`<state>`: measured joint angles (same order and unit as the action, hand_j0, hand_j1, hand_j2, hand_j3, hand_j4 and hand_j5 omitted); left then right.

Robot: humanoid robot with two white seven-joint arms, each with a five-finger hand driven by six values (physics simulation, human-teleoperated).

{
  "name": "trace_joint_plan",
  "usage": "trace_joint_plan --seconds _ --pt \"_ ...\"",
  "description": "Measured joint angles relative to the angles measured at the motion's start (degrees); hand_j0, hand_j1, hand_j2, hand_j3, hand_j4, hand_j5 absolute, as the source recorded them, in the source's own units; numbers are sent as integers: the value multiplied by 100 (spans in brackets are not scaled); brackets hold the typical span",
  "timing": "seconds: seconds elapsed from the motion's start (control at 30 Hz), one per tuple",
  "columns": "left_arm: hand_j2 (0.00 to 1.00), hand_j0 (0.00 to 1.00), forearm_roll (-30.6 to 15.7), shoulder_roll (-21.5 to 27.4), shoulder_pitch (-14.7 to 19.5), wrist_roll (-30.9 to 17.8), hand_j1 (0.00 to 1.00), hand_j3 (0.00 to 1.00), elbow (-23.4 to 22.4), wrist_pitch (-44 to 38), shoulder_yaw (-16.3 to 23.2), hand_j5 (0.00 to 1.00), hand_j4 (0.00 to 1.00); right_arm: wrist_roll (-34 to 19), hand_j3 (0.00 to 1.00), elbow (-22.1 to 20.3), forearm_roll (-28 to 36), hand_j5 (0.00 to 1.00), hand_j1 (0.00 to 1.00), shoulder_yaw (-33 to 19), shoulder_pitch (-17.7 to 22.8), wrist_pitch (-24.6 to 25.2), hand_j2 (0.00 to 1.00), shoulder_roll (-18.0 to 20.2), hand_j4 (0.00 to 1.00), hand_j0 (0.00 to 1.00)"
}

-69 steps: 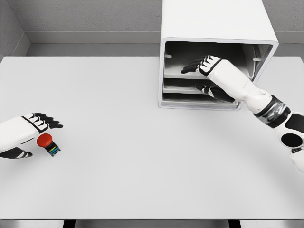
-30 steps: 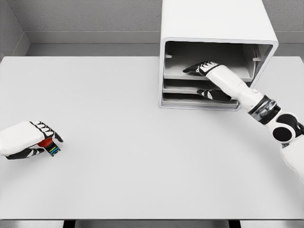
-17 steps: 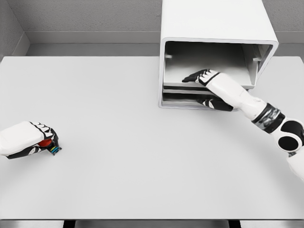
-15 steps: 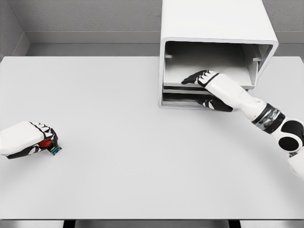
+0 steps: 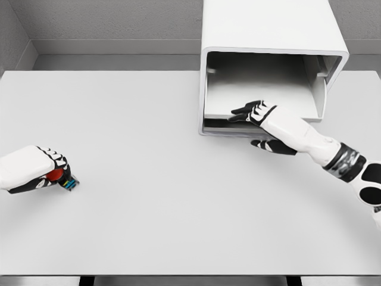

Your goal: Slide open multi-storey tabletop storage cabinets and put open load switch and slide close multi-storey tabletop storage cabinets

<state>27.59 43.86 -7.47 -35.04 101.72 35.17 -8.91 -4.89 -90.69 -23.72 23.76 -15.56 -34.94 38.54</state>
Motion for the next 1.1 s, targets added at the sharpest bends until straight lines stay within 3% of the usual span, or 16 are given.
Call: trace_joint_plan --seconds 0.3,0.53,0.87,1.0,1.1 --pt "42 42 -16 -24 193 0 42 42 16 0 -33 42 42 8 81 -406 28 81 81 -54 316 0 81 302 81 81" --pt "42 42 -120 -36 325 0 42 42 52 3 -45 42 42 2 82 -818 -45 82 82 -440 721 -9 82 565 82 82" --pt "42 42 -225 -226 606 2 42 42 137 1 -42 42 42 8 82 -1024 161 82 82 -977 853 -9 82 880 82 82" --pt "42 42 -339 -265 650 4 42 42 143 1 -40 42 42 10 78 -1033 371 78 78 -1306 853 -9 78 955 78 78" --pt "42 42 -374 -319 694 3 42 42 145 1 -36 42 42 7 68 -1036 518 68 68 -1528 861 -9 68 973 68 68"
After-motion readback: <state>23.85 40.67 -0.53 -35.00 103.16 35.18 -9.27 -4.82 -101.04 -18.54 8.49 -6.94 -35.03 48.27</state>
